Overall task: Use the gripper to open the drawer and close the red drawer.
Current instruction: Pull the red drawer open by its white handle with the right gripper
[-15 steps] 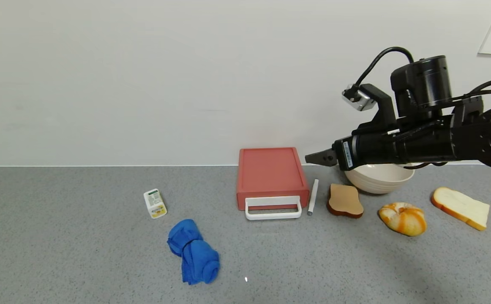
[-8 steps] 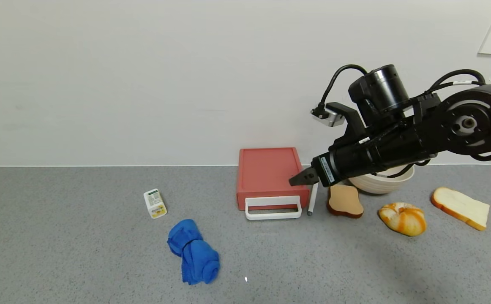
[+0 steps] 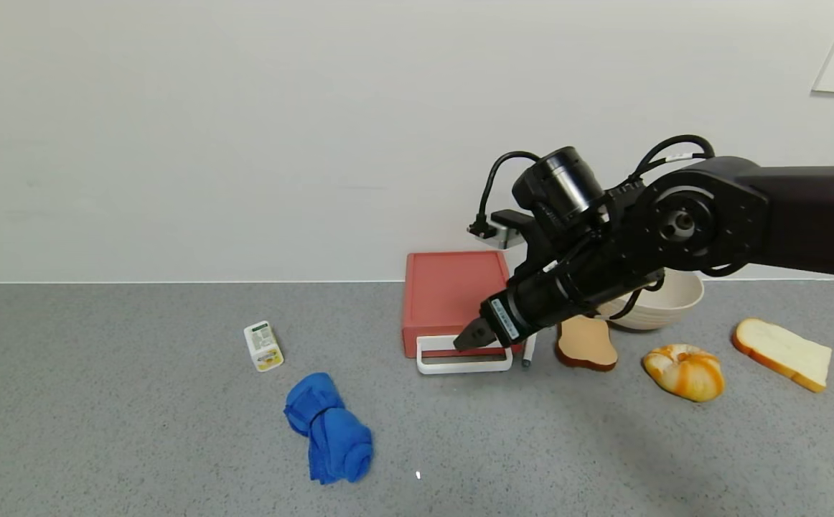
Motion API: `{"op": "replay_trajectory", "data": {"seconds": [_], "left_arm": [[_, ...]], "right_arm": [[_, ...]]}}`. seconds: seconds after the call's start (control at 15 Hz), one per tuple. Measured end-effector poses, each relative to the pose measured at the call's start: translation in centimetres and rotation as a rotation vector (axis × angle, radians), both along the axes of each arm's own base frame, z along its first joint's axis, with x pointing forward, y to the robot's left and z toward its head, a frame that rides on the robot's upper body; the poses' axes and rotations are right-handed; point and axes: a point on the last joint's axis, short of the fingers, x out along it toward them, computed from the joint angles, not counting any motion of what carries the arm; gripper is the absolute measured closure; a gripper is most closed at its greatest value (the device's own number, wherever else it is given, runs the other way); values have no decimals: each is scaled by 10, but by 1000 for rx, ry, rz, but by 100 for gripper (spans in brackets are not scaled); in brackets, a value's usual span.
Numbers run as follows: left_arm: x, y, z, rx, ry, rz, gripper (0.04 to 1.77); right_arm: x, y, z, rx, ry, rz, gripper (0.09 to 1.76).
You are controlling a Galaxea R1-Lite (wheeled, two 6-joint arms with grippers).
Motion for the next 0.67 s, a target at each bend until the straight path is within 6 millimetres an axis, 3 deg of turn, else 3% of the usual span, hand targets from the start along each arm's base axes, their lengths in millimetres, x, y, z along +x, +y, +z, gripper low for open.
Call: {"op": "replay_trajectory", "data": {"seconds": [0.67], "left_arm": [[0,0,0,0,0,0,9]], "right_arm": [[32,44,-59,-40,-23,1,14]]}}
